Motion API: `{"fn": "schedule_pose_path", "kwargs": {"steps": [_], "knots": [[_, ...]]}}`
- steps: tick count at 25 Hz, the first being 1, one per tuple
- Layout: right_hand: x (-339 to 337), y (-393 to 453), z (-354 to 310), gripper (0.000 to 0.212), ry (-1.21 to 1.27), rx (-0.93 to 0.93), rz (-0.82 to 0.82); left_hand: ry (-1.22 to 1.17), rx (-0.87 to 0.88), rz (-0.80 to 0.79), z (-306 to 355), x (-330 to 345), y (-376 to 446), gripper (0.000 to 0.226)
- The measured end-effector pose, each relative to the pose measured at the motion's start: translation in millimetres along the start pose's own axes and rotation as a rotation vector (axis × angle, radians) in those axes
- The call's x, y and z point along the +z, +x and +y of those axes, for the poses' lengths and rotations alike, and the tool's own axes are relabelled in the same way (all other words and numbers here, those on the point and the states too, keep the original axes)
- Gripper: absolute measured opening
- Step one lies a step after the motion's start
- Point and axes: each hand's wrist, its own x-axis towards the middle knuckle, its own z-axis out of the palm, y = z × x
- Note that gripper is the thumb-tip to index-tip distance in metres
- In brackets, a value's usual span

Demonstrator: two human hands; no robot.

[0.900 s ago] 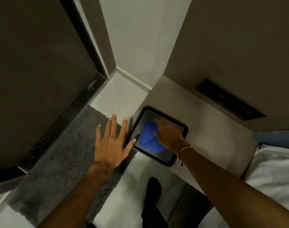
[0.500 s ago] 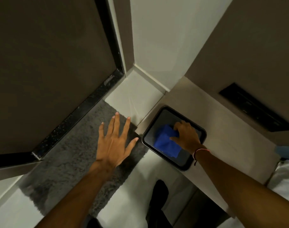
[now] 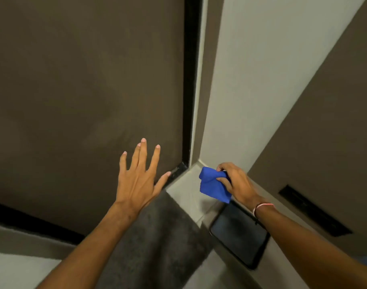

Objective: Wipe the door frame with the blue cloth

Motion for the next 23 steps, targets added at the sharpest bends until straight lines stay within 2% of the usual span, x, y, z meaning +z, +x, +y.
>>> {"fn": "schedule_pose_path", "kwargs": {"steps": [3, 5, 10, 13, 17, 23], "knots": [[-60, 33, -122, 0.011, 0.007, -0.268, 0.132, 0.079, -0.078, 0.24, -76, -105, 7, 0.08], [-96, 50, -203, 0.015, -0.008, -0.425, 0.234, 0.147, -0.14, 0.401, -126, -175, 8, 0.079], [-159, 61, -434, 0.018, -0.032, -0.789, 0.582, 0.315, -0.327, 0.724, -256, -345, -41, 0.079], [-166, 48, -558, 0.016, 0.004, -0.953, 0.756, 0.405, -0.414, 0.806, -321, -406, -83, 0.078], [-151, 25, -694, 0.017, 0.078, -1.058, 0.884, 0.53, -0.491, 0.882, -406, -452, -133, 0.074], [-106, 16, -828, 0.015, -0.097, -1.157, 0.969, 0.609, -0.575, 0.89, -509, -487, -163, 0.072]]}}
